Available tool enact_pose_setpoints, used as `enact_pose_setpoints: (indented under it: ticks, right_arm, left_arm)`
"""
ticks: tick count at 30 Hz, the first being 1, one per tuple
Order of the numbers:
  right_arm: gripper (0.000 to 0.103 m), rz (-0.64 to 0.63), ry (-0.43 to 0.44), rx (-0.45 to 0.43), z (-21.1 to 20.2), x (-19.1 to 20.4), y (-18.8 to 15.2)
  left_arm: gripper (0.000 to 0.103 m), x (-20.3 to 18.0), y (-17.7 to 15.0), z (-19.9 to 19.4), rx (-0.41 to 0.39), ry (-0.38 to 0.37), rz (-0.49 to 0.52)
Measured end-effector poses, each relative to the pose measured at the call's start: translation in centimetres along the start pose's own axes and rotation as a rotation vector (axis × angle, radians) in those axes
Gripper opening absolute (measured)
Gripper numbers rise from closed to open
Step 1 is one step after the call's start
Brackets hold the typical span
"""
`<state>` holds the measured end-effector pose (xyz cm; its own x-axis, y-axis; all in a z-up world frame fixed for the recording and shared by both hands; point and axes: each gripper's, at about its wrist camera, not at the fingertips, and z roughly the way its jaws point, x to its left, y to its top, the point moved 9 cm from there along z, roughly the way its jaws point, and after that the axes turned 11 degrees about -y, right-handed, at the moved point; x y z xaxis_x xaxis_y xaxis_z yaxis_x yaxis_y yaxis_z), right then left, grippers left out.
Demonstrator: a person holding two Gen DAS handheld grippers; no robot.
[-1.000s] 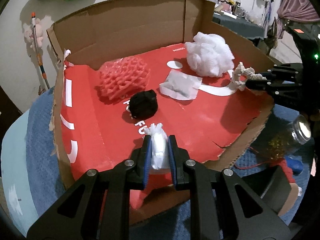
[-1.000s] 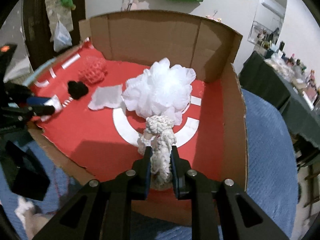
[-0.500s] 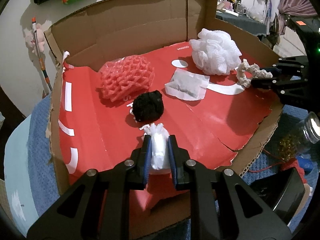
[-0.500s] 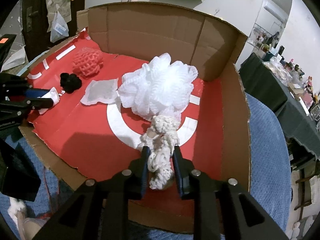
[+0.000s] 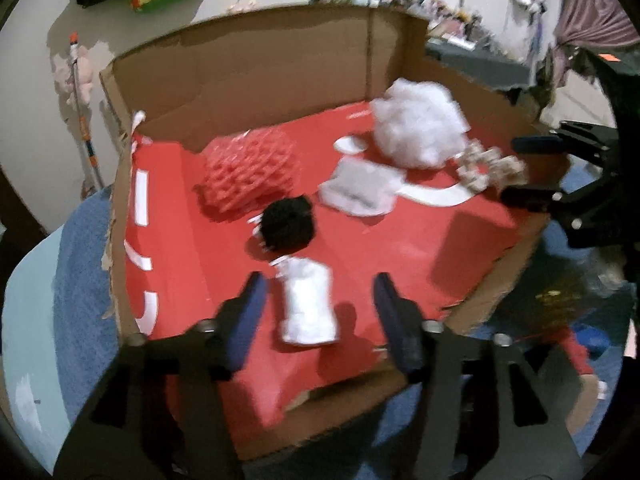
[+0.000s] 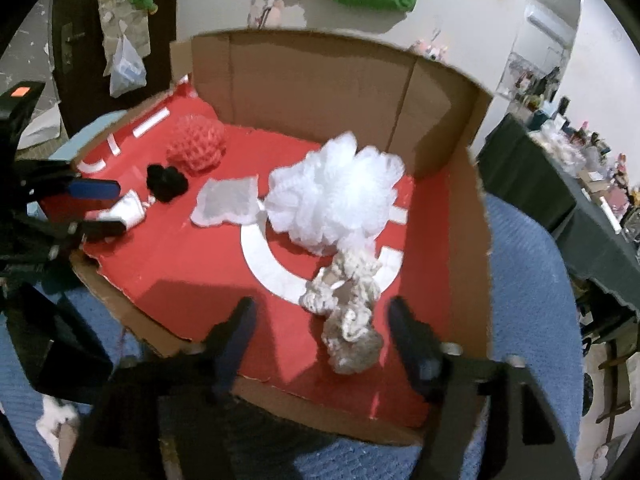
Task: Organize soft objects
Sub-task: 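Lower both tools into the box and open them to release the items, then withdraw both tools from the box back toward the remaining items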
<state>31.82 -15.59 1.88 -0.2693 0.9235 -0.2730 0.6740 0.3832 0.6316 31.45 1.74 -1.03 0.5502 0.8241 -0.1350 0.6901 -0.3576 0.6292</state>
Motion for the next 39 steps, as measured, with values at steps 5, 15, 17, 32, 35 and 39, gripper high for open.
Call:
enact_pose_setpoints:
  ticks: [5, 15, 17, 32, 35, 39]
  right_arm:
    - [0.084, 0.057, 0.018, -0.063, -2.9, -0.9, 0.7]
    - [0.100, 0.120, 0.016, -0.244, -10.8, -1.1, 0.9]
    - [0.101, 0.128, 0.009, -0.287, -12.6, -1.0, 0.6]
    - [0.103, 0.238, 0.012, -0.419, -20.1, 0.0, -6.6]
    - [0.103, 0.247, -0.016, -0.433, -20.6, 0.2, -8.1]
    - [0.103, 0.252, 0.000, -0.416, -20.4, 1.0, -9.7]
  left_arm:
    - [0.065, -1.0, 0.4, -1.4, -0.038, 0.044, 0.028]
    - [0.071, -4.7, 0.5, -7.2, -0.179, 0.037, 0.000]
    - [0.074, -5.9, 0.3, -8.8, -0.220, 0.036, 0.003]
    - [0.085, -13.3, -3.9, -15.7, -0.430, 0.020, -0.042]
    - [0.085, -14.3, -5.3, -15.6, -0.436, 0.026, -0.052]
    - [0.085, -15.2, -7.1, -15.1, -0.432, 0.034, -0.060]
